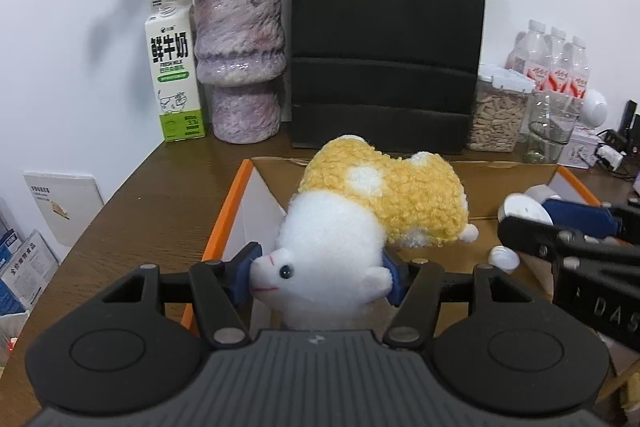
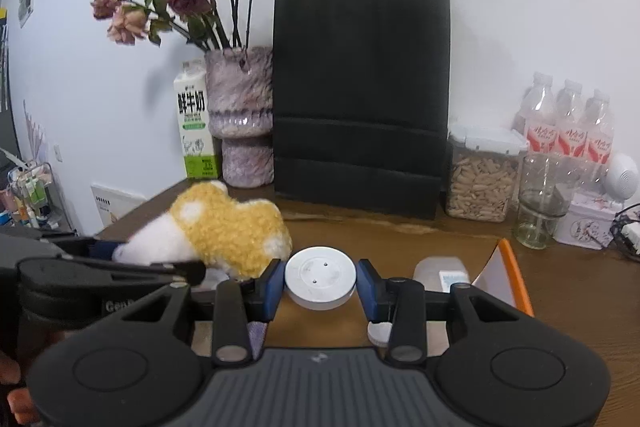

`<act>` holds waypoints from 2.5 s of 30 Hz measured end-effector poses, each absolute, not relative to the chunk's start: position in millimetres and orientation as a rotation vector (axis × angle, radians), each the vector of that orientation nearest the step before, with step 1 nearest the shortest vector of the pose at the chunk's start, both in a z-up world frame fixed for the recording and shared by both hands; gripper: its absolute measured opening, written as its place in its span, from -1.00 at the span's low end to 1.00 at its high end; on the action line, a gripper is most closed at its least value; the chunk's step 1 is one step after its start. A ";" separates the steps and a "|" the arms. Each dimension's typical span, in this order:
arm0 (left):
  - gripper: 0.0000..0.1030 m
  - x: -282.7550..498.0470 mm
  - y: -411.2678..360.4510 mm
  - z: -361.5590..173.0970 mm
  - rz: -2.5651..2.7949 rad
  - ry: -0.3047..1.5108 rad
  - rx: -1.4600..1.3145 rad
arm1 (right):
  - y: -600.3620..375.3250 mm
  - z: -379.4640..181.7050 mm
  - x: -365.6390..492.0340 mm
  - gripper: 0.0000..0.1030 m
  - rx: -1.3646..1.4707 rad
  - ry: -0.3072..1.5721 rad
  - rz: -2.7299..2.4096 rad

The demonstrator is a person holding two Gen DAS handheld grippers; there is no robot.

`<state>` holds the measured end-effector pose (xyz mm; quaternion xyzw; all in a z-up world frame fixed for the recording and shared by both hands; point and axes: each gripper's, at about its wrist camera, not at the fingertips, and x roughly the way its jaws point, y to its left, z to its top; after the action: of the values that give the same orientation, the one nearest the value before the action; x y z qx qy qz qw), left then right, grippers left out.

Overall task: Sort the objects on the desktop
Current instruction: 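Carry the lid and plush sheep into the box while both tools open to release, then withdraw both open tools from the box toward the remaining table objects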

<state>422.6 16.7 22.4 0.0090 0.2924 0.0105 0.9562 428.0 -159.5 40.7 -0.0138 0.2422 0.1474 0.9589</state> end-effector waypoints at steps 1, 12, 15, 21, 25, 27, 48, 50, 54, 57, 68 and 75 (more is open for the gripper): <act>0.20 423.3 16.8 21.3 0.024 0.593 0.020 | -159.1 36.6 429.7 -0.27 -0.034 0.501 0.297; 0.25 424.5 11.0 20.0 0.023 0.590 0.065 | -158.9 30.3 431.4 -0.26 -0.036 0.524 0.290; 0.50 422.2 10.9 23.3 0.026 0.580 0.068 | -162.7 33.6 430.6 0.09 -0.015 0.525 0.287; 1.00 411.1 11.9 36.9 0.029 0.503 0.053 | -175.6 47.1 425.8 1.00 0.038 0.495 0.280; 1.00 407.3 12.3 42.0 0.032 0.486 0.045 | -181.1 54.6 420.1 1.00 0.056 0.475 0.286; 1.00 406.5 12.6 43.5 0.030 0.485 0.041 | -181.0 58.2 417.0 1.00 0.054 0.464 0.291; 1.00 364.5 13.9 69.3 0.028 0.439 0.055 | -187.6 84.2 370.4 1.00 0.014 0.400 0.285; 1.00 357.0 13.6 72.8 0.025 0.434 0.053 | -190.3 88.3 362.2 1.00 0.013 0.393 0.282; 1.00 338.8 13.0 79.2 0.024 0.422 0.053 | -194.3 95.0 344.7 1.00 0.009 0.379 0.286; 1.00 325.5 12.5 82.1 0.019 0.417 0.052 | -196.8 98.3 329.5 1.00 0.004 0.371 0.283; 1.00 280.3 11.8 83.9 0.011 0.410 0.057 | -206.3 96.4 280.7 1.00 -0.013 0.366 0.290; 1.00 260.8 10.9 76.4 -0.007 0.437 0.054 | -212.3 86.2 256.2 1.00 -0.026 0.384 0.303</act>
<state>260.8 10.9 76.4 0.0266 0.2168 -0.0033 0.9758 256.2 -212.3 86.2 -0.0130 0.1900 0.1500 0.9702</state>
